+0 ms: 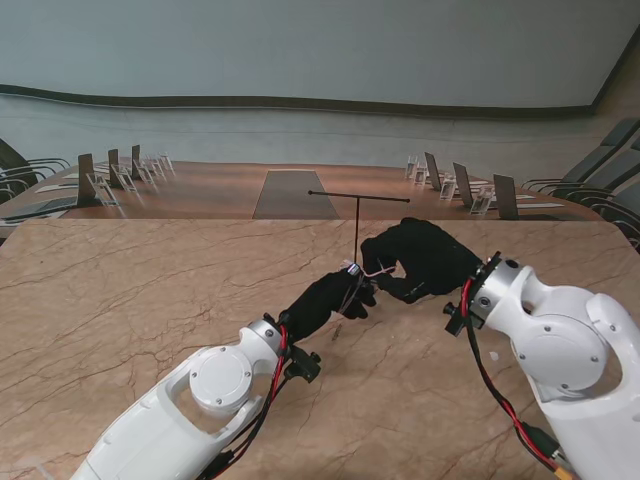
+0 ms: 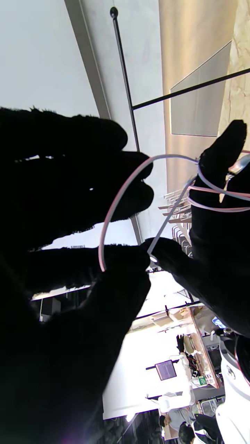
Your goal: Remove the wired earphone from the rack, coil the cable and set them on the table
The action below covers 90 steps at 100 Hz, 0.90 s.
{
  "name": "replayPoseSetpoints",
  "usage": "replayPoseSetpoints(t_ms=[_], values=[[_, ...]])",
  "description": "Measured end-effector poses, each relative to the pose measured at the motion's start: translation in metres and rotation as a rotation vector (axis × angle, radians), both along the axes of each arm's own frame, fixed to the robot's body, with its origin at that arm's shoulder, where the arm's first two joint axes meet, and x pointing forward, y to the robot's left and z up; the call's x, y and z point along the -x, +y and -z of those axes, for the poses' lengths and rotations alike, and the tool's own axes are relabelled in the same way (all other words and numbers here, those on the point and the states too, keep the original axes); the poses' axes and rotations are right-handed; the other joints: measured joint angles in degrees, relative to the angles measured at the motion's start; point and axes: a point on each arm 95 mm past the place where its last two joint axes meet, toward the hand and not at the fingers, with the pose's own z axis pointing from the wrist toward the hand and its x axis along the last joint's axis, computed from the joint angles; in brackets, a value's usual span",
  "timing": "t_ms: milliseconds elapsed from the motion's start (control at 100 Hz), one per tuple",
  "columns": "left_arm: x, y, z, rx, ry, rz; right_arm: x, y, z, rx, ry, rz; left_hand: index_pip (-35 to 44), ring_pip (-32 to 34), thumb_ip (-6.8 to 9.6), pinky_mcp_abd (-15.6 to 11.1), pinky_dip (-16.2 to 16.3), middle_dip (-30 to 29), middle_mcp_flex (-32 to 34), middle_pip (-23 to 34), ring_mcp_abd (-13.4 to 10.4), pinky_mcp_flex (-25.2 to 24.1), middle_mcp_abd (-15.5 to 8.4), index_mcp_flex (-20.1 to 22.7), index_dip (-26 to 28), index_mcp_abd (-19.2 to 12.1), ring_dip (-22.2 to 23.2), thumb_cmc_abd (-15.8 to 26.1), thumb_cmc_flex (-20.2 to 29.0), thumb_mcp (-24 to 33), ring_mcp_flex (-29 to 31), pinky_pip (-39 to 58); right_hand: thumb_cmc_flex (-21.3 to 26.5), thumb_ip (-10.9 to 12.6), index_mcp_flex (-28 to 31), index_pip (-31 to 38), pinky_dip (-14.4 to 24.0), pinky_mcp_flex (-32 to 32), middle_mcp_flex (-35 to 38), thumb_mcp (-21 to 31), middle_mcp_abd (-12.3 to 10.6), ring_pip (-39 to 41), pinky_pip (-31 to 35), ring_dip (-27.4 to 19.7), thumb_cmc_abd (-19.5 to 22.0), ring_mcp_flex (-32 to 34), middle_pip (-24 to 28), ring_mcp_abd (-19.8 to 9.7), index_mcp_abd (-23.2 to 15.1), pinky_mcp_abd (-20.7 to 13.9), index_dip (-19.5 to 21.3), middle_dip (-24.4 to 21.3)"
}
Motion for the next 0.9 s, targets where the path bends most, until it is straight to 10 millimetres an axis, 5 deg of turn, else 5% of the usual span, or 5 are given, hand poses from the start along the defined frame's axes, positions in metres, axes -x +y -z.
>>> replayPoseSetpoints(t_ms=[330, 900], values=[[0.000, 0.005, 0.000, -0.001, -0.011, -0.011, 0.002, 0.001, -0.006, 0.067, -0.019, -0.024, 0.00, 1.41, 0.00, 0.21, 0.77, 0.00, 0.00, 0.00, 0.00, 0.18, 0.00, 0.00, 0.00, -0.10, 0.52, 0.00, 0.00, 0.00, 0.00, 1.57, -2.99, 0.69, -0.11, 0.00, 2.24, 14.77, 11.54, 0.10, -3.60, 12.48, 12.52, 3.89, 0.00, 14.09, 12.16, -0.47, -5.37, 3.95, 0.26, 12.73], [-0.004, 0.004, -0.004, 0.021, -0.041, -0.047, 0.010, 0.021, 0.018, 0.087, 0.158, -0.030, 0.00, -5.92, 0.00, -2.23, -1.46, -4.79, -1.13, -4.22, -1.57, -2.97, -0.75, 0.00, 0.00, -0.09, -2.48, 0.00, 0.00, 0.00, -4.15, -3.90, -3.70, 0.67, 0.93, 0.37, 2.25, 18.24, 15.12, 2.93, -4.05, 13.72, 14.55, 3.12, -1.89, 17.76, 10.43, 0.19, -4.89, 6.93, -1.42, 13.60]])
